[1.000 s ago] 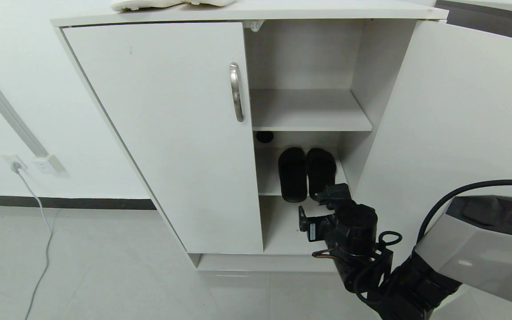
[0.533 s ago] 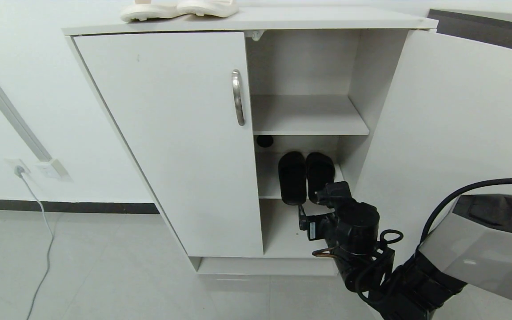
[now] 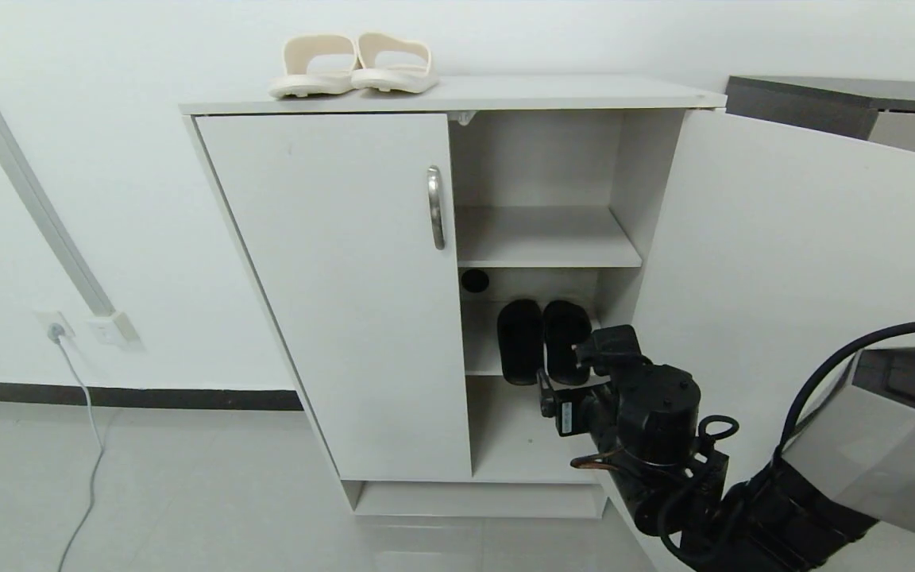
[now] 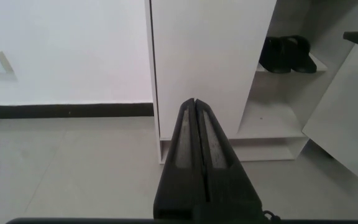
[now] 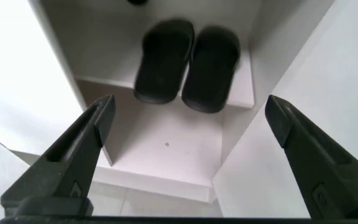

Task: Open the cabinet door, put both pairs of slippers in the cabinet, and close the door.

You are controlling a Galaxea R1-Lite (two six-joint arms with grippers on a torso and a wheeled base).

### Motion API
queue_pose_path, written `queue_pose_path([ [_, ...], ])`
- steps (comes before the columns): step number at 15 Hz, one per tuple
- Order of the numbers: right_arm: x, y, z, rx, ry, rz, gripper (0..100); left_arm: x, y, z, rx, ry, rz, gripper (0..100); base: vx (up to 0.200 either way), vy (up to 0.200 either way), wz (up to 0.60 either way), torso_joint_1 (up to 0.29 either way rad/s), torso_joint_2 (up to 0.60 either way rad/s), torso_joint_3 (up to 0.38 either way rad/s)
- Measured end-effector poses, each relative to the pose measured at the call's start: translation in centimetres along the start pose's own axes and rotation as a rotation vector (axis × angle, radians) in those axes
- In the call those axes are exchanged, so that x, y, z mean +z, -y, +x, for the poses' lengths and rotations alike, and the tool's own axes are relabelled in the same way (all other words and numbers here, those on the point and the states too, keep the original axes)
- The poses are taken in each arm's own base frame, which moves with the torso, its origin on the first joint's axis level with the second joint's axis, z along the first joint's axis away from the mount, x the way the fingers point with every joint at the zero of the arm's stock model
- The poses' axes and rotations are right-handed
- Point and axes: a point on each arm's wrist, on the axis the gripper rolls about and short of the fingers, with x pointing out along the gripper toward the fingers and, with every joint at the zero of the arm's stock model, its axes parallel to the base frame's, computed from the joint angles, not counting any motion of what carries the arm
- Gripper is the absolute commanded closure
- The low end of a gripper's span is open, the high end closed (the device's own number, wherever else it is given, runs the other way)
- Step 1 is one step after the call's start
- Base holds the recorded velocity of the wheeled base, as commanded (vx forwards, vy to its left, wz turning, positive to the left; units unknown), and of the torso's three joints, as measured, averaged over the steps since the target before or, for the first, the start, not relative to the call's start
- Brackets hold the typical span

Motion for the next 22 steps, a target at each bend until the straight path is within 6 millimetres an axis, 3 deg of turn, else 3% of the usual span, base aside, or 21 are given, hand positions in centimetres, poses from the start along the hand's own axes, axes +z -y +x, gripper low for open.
queue_pose_path([
  [5, 0.7, -0.1, -3.0, 0.144, -0.014, -0.011, 0, 0.0, 0.0, 0.0, 0.001, 0.0, 0.006, 100, 0.0, 0.0, 0.0, 0.0, 0.0, 0.0],
  [11, 1.2, 0.1, -3.5, 0.144, -0.002, -0.014, 0, 0.0, 0.0, 0.0, 0.001, 0.0, 0.006, 100, 0.0, 0.0, 0.0, 0.0, 0.0, 0.0],
  [19, 0.8, 0.1, -3.3, 0.143, 0.002, -0.018, 0, 0.0, 0.0, 0.0, 0.0, 0.0, 0.001, 100, 0.0, 0.2, 0.0, 0.003, 0.0, 0.004],
  [22, -0.2, 0.0, -3.2, 0.153, -0.015, -0.029, 0, 0.0, 0.0, 0.0, -0.004, 0.0, 0.006, 100, 0.0, 0.2, 0.0, 0.002, 0.01, 0.001],
])
